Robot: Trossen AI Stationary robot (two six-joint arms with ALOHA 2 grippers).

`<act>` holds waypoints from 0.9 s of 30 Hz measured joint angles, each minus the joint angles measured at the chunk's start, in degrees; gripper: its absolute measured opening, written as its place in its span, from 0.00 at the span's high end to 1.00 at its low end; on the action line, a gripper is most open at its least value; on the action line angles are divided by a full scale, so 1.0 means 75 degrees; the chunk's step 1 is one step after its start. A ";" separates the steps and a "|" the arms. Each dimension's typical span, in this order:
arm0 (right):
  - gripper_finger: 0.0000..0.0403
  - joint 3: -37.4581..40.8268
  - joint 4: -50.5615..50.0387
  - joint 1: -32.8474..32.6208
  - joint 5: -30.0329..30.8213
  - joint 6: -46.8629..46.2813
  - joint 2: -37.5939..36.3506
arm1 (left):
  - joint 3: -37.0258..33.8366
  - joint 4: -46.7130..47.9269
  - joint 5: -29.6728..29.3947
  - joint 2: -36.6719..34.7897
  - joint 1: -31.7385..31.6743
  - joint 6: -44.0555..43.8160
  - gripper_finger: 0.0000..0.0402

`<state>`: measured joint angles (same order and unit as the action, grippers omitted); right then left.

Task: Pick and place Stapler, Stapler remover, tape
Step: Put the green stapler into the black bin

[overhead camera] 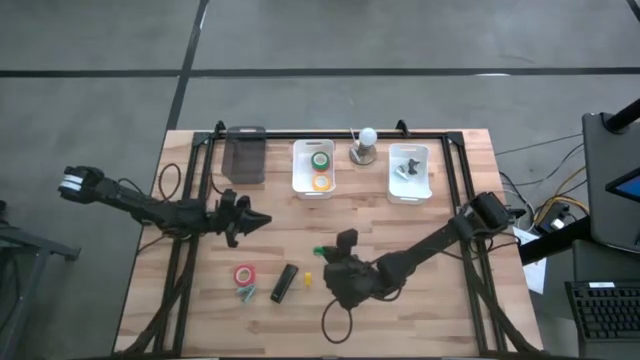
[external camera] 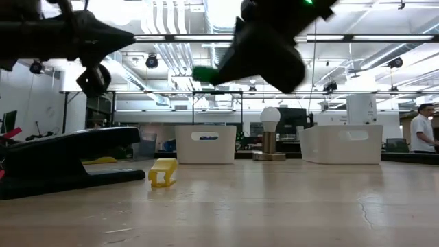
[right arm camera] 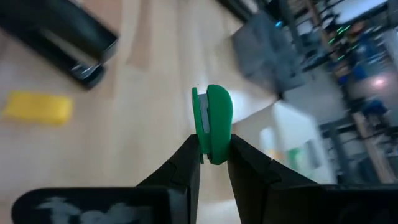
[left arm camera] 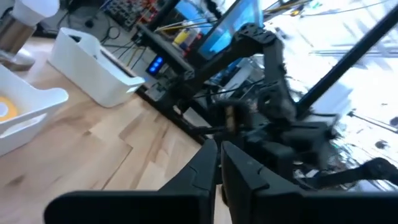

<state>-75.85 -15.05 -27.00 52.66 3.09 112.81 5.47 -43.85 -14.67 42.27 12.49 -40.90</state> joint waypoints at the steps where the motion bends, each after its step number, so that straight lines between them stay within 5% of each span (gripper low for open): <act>1: 0.84 -0.0114 -0.0002 0.0061 0.0040 0.0248 -0.0007 | 0.0136 0.0051 -0.0045 0.0174 0.0000 -0.0069 0.92; 16: 0.84 -0.0615 -0.0366 0.0516 0.0421 0.1166 -0.0011 | 0.1832 0.0391 -0.0051 0.2654 0.0012 -0.0157 0.52; 27: 0.84 -0.0622 -0.0305 0.0560 0.0418 0.1224 -0.0080 | 0.2571 0.0436 -0.0028 0.3889 0.0020 0.0160 0.48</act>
<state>-80.51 -17.34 -22.81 55.79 12.27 112.21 24.76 -40.58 -14.88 71.44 12.64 -39.70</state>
